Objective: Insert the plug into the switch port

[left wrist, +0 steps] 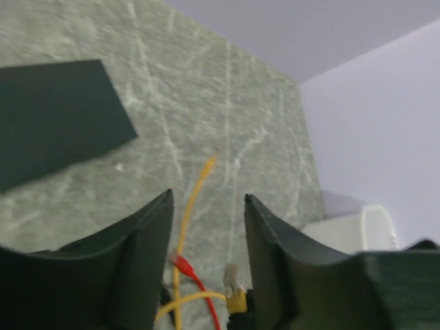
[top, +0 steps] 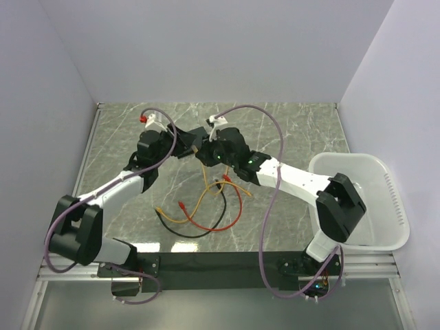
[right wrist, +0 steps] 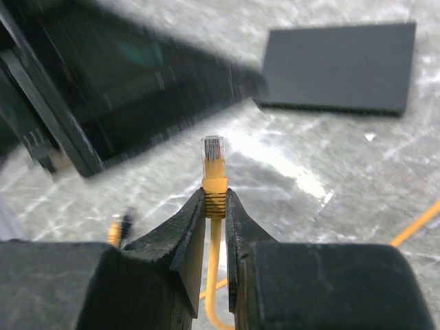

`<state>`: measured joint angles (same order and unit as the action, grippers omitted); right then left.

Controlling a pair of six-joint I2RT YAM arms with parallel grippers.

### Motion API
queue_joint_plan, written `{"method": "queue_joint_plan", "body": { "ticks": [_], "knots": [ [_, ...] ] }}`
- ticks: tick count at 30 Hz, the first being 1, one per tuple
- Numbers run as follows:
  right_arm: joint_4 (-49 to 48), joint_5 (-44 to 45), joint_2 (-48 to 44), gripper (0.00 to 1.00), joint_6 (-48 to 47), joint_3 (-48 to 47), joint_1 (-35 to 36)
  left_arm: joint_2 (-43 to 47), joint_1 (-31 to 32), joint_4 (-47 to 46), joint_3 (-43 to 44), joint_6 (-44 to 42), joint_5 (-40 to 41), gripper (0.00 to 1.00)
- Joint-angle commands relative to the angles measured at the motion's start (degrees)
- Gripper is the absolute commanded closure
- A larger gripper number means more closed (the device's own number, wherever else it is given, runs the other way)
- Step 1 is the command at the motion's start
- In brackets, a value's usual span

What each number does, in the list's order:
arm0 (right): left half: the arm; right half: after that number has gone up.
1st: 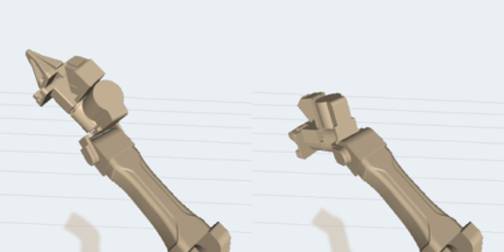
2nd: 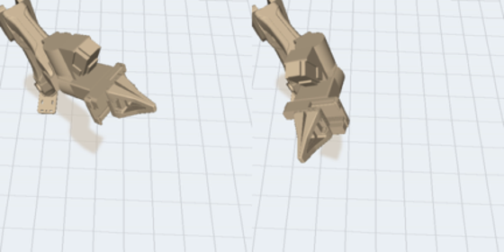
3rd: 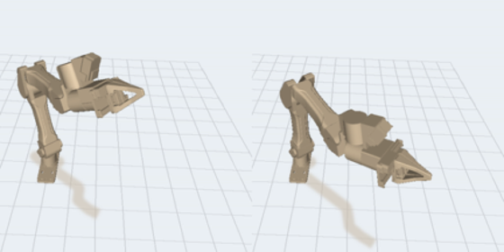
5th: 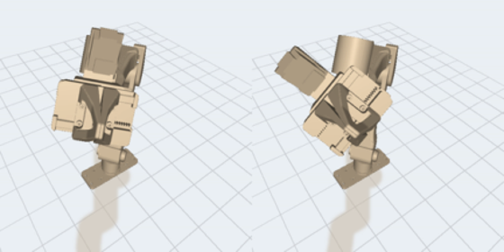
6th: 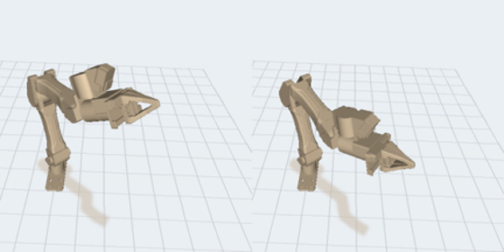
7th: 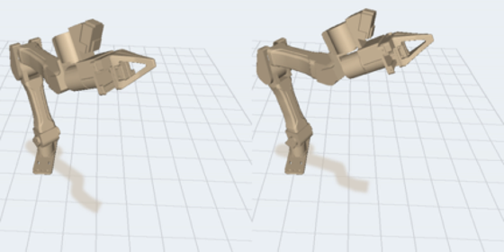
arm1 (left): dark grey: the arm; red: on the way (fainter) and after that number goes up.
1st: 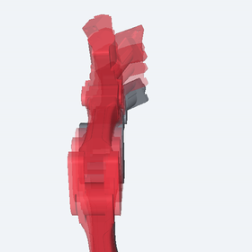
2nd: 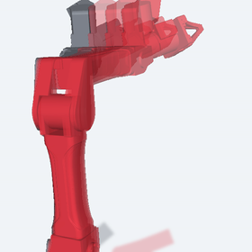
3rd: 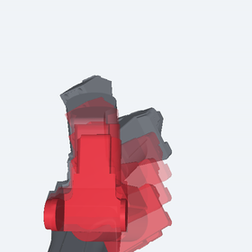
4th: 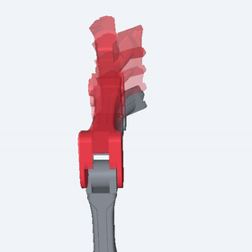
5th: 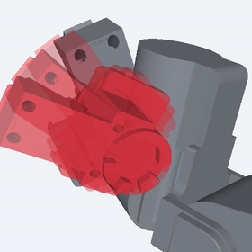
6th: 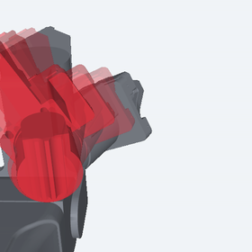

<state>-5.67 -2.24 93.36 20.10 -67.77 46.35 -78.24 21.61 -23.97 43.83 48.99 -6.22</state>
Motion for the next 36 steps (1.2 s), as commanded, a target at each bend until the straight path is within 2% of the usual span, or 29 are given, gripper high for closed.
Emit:
{"method": "queue_joint_plan", "body": {
  "ticks": [1, 5, 10, 18, 21, 27, 31, 36],
  "knots": [
    [5.03, 3.89, 4.79, 1.00, -1.28, -5.00, -0.38, -2.97, -4.19, -2.93, 3.54, -0.13, -1.94, 0.46],
    [6.37, 4.35, 9.11, 1.00, -1.73, -6.23, -0.47, -6.66, -8.50, -7.57, 4.50, -0.56, -3.62, 0.41],
    [7.86, 4.44, 14.64, 1.00, -2.34, -9.48, -0.47, -16.23, -12.64, -14.25, 7.75, -2.85, -7.05, 0.39],
    [9.63, 4.35, 21.59, 1.00, -3.31, -15.37, -0.47, -34.06, -18.26, -29.38, 15.04, 0.31, -19.34, 0.36],
    [9.89, 4.17, 23.26, 1.00, -3.31, -16.25, -0.56, -38.72, -19.40, -27.90, 19.70, 0.14, -20.41, 0.35],
    [9.71, 3.56, 25.99, 1.00, -3.40, -17.40, -0.64, -47.34, -20.99, -16.83, 31.65, -2.23, -22.26, 0.34],
    [10.06, 2.59, 27.75, 1.00, -3.40, -18.63, -0.56, -51.83, -21.17, -12.69, 38.67, -3.02, -24.54, 0.34],
    [10.68, 3.38, 28.45, 1.00, -4.10, -19.59, -0.64, -55.09, -21.17, -8.22, 41.59, -2.33, -26.65, 0.34]
  ]
}}
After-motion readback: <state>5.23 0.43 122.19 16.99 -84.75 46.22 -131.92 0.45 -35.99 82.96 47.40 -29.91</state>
